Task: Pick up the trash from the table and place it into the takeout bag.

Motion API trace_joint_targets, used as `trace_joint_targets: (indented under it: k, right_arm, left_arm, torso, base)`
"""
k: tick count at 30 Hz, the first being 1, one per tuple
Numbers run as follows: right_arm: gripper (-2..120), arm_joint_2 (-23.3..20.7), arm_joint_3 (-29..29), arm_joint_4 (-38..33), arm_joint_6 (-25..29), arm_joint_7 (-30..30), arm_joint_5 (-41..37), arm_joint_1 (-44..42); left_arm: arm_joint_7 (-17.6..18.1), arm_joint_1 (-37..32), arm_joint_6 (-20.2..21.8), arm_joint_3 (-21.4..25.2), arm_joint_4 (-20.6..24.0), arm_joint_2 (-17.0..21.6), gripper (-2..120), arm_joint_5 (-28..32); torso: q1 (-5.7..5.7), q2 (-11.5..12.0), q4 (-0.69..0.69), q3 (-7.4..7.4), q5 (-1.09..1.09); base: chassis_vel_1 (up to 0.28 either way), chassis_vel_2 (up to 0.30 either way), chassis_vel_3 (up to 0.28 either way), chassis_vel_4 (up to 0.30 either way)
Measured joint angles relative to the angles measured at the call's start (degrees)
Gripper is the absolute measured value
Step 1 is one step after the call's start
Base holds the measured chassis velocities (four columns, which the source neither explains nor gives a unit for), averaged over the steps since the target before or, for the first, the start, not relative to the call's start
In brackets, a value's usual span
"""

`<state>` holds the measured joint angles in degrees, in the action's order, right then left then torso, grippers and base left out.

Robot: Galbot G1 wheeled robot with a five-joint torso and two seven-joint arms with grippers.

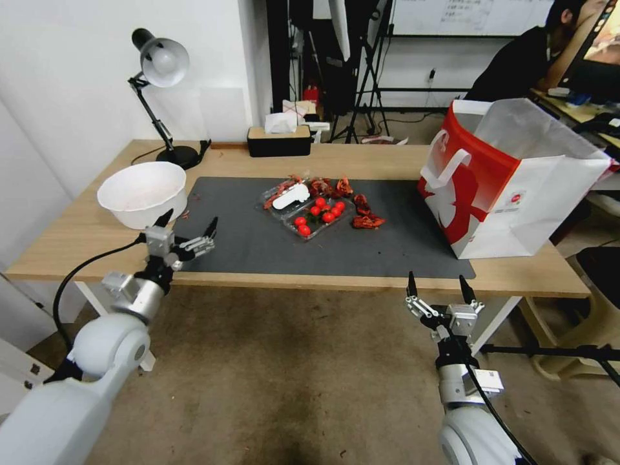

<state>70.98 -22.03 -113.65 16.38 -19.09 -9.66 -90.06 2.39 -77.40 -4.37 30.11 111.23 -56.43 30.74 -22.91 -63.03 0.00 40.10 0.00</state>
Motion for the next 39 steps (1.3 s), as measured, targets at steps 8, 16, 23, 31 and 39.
trace_joint_targets:
  k: [8,16,23,31,39]
  right_arm:
    - [100,0.12,0.01,-0.3,0.0,-0.01,0.08,-0.33]
    - [100,0.36,0.11,-0.44,-0.05,-0.01,0.27,-0.6]
    - [100,0.37,0.25,-0.44,-0.11,0.0,0.3,-0.53]
    - [100,0.37,0.39,-0.23,-0.12,-0.01,0.31,-0.58]
    - [100,0.34,0.72,0.0,-0.12,-0.35,0.31,-0.55]
  left_arm:
    - [0.12,-6.67,-2.12,2.0,1.11,-3.88,100,-3.77]
    - [-0.06,-10.78,-4.95,3.11,1.42,-5.72,100,-4.79]
    - [-0.12,-10.95,-5.53,3.45,1.43,-5.82,100,-4.85]
    - [-0.16,-10.99,-5.54,3.49,1.56,-6.25,100,-5.07]
    - [-0.88,-11.09,-6.18,3.5,1.45,-6.66,100,-5.44]
  torso:
    - [0.0,0.0,0.0,0.0,0.01]
    - [0.0,0.0,0.0,0.0,0.0]
    - [-0.01,0.0,-0.01,0.0,0.0]
    - [-0.01,0.0,0.0,0.0,0.0]
    - [-0.01,0.0,0.0,0.0,0.0]
  base:
    - [0.0,0.0,0.0,0.0]
    - [0.0,0.0,0.0,0.0]
    - [0.0,0.0,0.0,0.0]
    - [0.0,0.0,0.0,0.0]
    - [0.0,0.0,0.0,0.0]
